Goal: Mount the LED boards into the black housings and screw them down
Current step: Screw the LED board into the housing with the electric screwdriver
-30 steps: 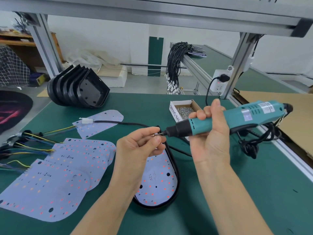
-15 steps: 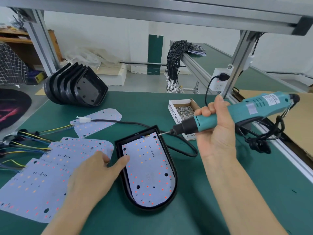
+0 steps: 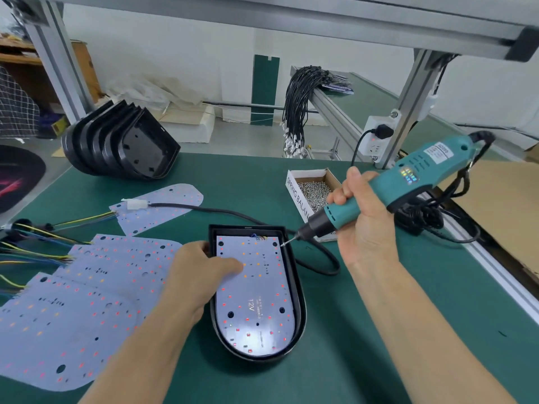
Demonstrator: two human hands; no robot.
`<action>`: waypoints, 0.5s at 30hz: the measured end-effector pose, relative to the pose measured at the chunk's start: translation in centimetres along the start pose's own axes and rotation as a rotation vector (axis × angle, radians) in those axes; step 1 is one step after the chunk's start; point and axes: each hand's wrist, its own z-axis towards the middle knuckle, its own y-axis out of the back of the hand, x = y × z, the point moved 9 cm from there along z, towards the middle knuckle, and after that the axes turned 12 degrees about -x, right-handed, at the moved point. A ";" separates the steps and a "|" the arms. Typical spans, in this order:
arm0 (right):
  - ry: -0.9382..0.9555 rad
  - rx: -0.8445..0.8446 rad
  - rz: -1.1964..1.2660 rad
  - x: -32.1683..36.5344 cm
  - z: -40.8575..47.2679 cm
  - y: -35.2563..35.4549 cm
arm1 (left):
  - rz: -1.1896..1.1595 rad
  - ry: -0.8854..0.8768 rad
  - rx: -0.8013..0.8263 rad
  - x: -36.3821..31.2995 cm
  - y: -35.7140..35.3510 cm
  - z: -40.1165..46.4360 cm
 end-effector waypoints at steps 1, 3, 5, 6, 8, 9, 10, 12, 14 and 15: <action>-0.001 0.000 -0.013 -0.1 0.0 0.1 | 0.009 -0.006 -0.004 -0.1 0.0 0.0; 0.003 0.006 -0.038 -0.4 0.0 0.1 | 0.015 -0.009 -0.011 -0.4 -0.1 -0.2; 0.005 0.016 -0.050 -0.5 0.1 0.1 | 0.006 -0.010 -0.012 -0.6 -0.1 -0.5; 0.004 0.021 -0.051 -0.7 0.1 0.0 | 0.005 -0.008 -0.014 -0.7 0.0 -0.5; 0.003 0.031 -0.056 -0.9 0.1 0.1 | 0.008 -0.006 -0.020 -0.8 0.1 -0.6; 0.002 0.033 -0.060 -1.0 0.2 0.1 | 0.007 -0.005 -0.023 -0.8 0.1 -0.7; 0.002 0.033 -0.064 -1.1 0.2 0.1 | 0.003 -0.002 -0.024 -0.9 0.1 -0.8; 0.002 0.029 -0.070 -1.3 0.3 0.1 | 0.000 0.003 -0.017 -0.9 0.1 -0.9; 0.002 0.023 -0.078 -1.5 0.4 0.1 | 0.001 0.004 -0.012 -0.9 0.0 -0.9; 0.003 0.022 -0.083 -1.6 0.4 0.1 | 0.001 0.003 -0.014 -0.9 0.1 -0.9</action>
